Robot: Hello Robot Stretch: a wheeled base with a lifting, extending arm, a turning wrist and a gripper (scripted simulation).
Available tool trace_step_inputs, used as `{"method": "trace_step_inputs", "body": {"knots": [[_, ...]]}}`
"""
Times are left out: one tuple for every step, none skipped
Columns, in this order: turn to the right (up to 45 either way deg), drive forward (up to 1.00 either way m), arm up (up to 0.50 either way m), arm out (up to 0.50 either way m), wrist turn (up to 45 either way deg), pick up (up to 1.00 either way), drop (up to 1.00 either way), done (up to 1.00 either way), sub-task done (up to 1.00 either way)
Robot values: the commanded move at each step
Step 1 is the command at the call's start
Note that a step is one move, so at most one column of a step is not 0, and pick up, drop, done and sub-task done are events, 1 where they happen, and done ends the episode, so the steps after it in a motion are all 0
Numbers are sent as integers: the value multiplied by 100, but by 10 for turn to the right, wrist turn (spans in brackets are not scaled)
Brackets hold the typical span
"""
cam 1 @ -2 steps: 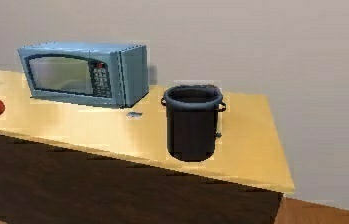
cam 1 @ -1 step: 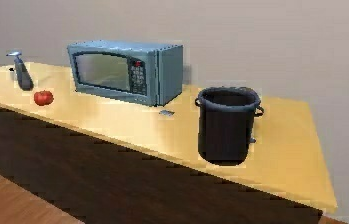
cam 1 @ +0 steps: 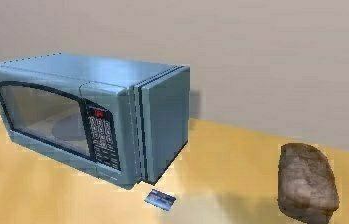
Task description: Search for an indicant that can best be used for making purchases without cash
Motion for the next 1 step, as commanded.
{"method": "trace_step_inputs", "body": {"knots": [[0,0,0,0,0,0,0,100,0]]}}
